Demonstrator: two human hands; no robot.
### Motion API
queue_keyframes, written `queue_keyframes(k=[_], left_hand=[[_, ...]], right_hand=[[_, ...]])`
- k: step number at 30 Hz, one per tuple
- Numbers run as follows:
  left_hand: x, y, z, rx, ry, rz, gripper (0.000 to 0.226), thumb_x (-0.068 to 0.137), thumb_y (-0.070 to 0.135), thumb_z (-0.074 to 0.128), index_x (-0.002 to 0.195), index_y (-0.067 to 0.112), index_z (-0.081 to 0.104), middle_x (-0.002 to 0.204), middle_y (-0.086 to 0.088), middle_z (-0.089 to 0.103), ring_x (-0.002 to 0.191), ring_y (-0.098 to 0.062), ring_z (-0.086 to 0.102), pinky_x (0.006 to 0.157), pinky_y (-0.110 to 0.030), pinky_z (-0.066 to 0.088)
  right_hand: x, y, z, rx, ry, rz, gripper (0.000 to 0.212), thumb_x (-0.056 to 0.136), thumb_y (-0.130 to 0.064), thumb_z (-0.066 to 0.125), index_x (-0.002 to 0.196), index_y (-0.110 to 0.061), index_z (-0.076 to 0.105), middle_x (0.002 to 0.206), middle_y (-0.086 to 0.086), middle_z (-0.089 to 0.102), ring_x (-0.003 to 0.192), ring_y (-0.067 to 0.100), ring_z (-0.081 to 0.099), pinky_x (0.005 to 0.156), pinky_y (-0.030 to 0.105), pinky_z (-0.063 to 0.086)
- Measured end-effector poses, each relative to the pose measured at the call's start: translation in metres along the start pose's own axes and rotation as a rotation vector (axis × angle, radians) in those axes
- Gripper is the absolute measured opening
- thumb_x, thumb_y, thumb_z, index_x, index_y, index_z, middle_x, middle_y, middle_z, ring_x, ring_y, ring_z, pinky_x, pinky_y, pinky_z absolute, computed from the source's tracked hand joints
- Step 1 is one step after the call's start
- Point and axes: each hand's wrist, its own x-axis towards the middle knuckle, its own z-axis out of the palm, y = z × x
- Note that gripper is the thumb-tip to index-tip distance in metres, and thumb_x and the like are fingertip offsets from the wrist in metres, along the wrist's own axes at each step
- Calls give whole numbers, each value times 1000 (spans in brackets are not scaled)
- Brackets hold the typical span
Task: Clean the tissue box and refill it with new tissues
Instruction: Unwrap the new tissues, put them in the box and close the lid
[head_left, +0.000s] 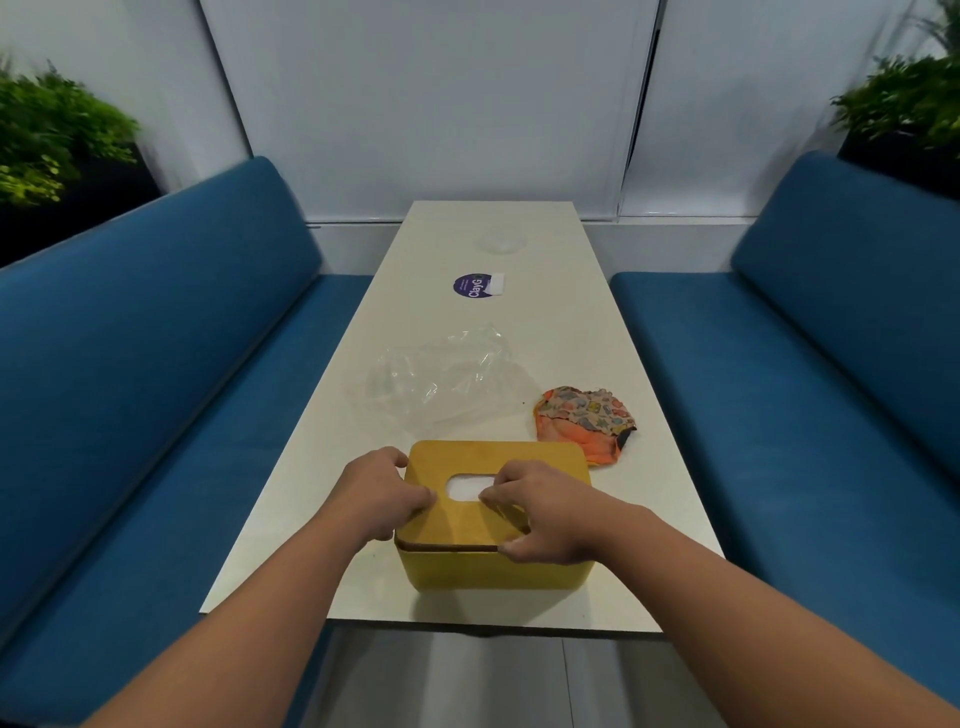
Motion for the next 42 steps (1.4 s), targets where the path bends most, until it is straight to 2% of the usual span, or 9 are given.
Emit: queue_keyframes(k=[3, 5, 8, 11, 15, 24, 36, 39, 42], left_hand=[[0, 3, -2, 20, -15, -3, 70, 78, 30, 76, 139, 20, 42, 112, -6, 58, 85, -23, 60, 57, -31, 55], [0, 7, -5, 102, -7, 25, 76, 77, 32, 76, 142, 20, 39, 123, -7, 55, 89, -22, 59, 62, -30, 54], [4, 10, -7, 330, 62, 199, 81, 77, 47, 71, 146, 24, 34, 147, -4, 36, 121, -28, 49, 90, -38, 50], [5, 13, -9, 429, -82, 424, 99, 69, 65, 71, 150, 33, 23, 159, 6, 11, 143, -25, 19, 111, -45, 31], [9, 9, -10, 721, -279, 545, 132, 50, 75, 76, 151, 39, 1, 160, 11, -7, 147, -21, -4, 118, -47, 14], [12, 1, -10, 675, -249, 585, 143, 43, 69, 83, 152, 36, -3, 159, 11, -1, 146, -15, -3, 118, -39, 11], [18, -12, -5, 558, -281, 572, 141, 41, 78, 78, 151, 36, 0, 157, 20, -4, 146, -14, 3, 117, -39, 17], [19, -12, -6, 576, -281, 562, 139, 42, 81, 74, 152, 36, 1, 158, 18, -4, 147, -14, -1, 118, -40, 12], [15, -3, -1, 618, -210, 576, 120, 51, 91, 55, 151, 38, 14, 160, 14, 2, 147, -18, -11, 118, -45, 5]], right_hand=[[-3, 4, -1, 33, 4, 5, 69, 84, -45, 67, 145, -24, 43, 141, -2, 42, 129, 16, 38, 103, 28, 35], [-6, 10, -6, 74, 128, 33, 65, 83, -50, 66, 141, -27, 48, 139, -3, 47, 129, 17, 39, 105, 31, 35], [-10, 29, -15, 105, 308, 189, 77, 78, -60, 67, 145, -31, 41, 149, -1, 37, 139, 21, 29, 112, 40, 27], [-14, 47, -17, 28, 60, 269, 127, 57, -76, 74, 155, -30, 7, 162, -2, 8, 148, 24, 7, 120, 48, 13], [-16, 54, -14, -52, -90, 232, 145, 49, -73, 81, 154, -28, -8, 163, -4, -3, 149, 25, -1, 121, 50, 11], [-19, 57, -9, -17, -1, 207, 143, 51, -65, 85, 156, -21, -2, 163, -3, 2, 149, 20, 3, 120, 38, 11], [-20, 73, 5, 122, 27, 208, 145, 47, -72, 82, 155, -31, -6, 163, -9, -1, 149, 20, 1, 121, 47, 9], [-21, 65, 2, 238, 54, 215, 126, 56, -67, 81, 154, -39, 6, 162, -8, 5, 148, 21, 4, 119, 51, 11], [-14, 50, 6, 280, 256, 271, 78, 77, -63, 69, 144, -43, 37, 157, -5, 25, 144, 20, 17, 116, 47, 18]])
